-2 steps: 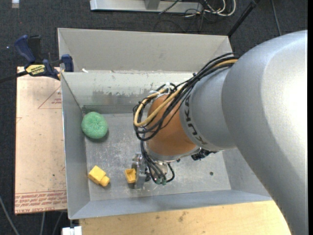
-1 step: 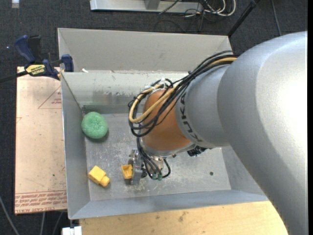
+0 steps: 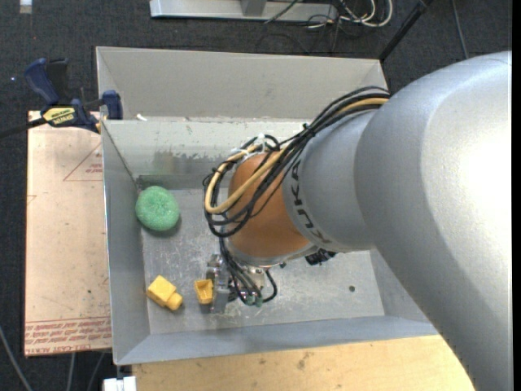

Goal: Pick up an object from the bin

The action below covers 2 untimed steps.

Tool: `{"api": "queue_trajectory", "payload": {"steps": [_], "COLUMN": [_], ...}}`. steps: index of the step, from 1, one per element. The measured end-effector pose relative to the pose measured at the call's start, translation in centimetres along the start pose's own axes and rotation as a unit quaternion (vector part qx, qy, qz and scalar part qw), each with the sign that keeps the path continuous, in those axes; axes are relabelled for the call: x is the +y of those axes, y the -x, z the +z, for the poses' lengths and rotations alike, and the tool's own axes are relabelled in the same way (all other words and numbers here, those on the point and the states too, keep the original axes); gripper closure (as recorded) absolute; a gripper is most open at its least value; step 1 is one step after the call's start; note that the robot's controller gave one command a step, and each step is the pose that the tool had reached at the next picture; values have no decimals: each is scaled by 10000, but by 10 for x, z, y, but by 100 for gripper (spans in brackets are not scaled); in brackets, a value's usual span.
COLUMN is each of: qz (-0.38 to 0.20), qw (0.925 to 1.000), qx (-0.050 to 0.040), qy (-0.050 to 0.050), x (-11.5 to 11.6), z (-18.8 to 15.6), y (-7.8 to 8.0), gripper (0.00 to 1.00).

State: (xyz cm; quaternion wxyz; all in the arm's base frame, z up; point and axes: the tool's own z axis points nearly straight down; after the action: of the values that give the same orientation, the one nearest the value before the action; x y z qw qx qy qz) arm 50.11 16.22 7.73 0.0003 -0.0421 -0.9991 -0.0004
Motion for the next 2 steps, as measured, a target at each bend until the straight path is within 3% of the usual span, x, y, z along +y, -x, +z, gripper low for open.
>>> {"api": "queue_trajectory", "payload": {"steps": [1,2], "qz": [-71,-89], "qw": [10000,10000], "qx": [-6,4], "qy": [5,0], "x": [19,16], "z": [-2,-24], "y": [12,0], "gripper": [100,100]}}
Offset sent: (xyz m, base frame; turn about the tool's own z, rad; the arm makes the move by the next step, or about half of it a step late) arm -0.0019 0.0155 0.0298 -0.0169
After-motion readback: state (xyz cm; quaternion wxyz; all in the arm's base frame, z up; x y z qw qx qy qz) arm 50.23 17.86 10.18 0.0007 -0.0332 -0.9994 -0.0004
